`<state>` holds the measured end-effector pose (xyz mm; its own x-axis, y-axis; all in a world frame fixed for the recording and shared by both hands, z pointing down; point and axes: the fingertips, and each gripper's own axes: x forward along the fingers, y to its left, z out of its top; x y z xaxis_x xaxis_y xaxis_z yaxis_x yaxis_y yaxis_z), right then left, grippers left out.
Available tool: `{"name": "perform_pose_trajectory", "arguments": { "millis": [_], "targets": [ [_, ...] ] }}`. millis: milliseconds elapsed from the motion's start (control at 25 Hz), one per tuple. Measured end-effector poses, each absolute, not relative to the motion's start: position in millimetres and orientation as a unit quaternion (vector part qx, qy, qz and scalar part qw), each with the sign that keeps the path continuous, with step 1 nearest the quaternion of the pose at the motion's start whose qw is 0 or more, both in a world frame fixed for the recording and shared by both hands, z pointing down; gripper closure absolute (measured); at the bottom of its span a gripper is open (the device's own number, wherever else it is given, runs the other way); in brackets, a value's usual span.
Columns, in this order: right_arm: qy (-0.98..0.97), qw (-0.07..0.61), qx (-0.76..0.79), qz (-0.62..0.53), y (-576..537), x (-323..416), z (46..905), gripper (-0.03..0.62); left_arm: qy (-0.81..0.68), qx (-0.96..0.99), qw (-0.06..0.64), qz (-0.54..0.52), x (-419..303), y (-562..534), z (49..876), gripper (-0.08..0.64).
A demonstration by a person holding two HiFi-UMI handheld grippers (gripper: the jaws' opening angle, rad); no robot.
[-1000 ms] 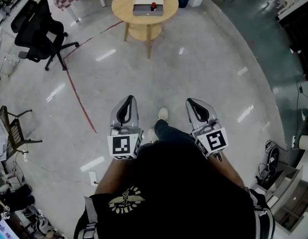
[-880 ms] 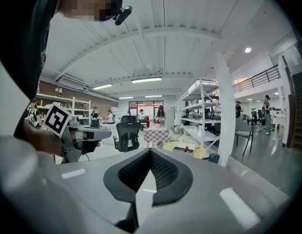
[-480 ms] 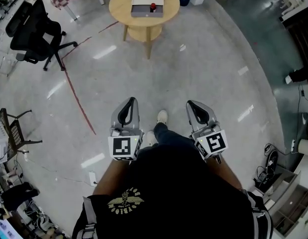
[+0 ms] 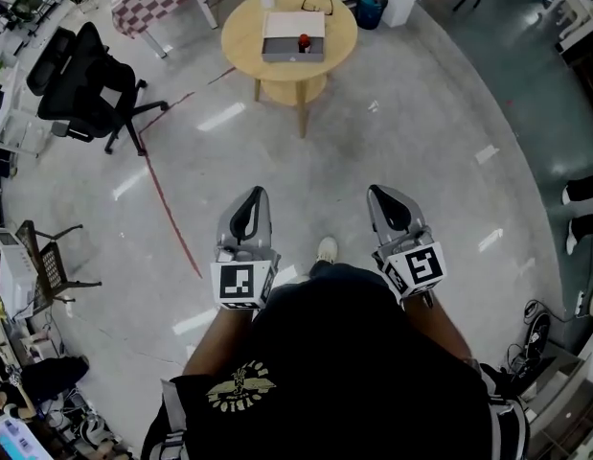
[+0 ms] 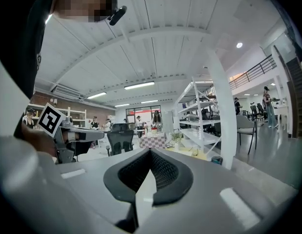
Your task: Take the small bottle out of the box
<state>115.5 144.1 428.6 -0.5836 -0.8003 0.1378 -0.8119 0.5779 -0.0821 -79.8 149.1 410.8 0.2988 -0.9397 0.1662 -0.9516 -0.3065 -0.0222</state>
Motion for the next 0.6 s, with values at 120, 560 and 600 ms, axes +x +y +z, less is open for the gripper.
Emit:
{"name": "perform_pose_trajectory", "arguments": {
  "millis": [120, 560, 600],
  "targets": [
    [-0.894, 0.034, 0.443, 0.053, 123, 121, 413, 0.584, -0.601, 0.796, 0.027, 0.067, -77, 134, 396, 0.56],
    [-0.894, 0.004, 0.445, 0.055, 91, 152, 405, 0.584, -0.617, 0.784, 0.011, 0.071, -63, 104, 380, 0.56],
    [-0.892, 0.004, 0.448, 0.058, 91, 154, 407, 0.584, -0.615, 0.785, 0.012, 0.072, -62, 102, 380, 0.56]
  ]
}}
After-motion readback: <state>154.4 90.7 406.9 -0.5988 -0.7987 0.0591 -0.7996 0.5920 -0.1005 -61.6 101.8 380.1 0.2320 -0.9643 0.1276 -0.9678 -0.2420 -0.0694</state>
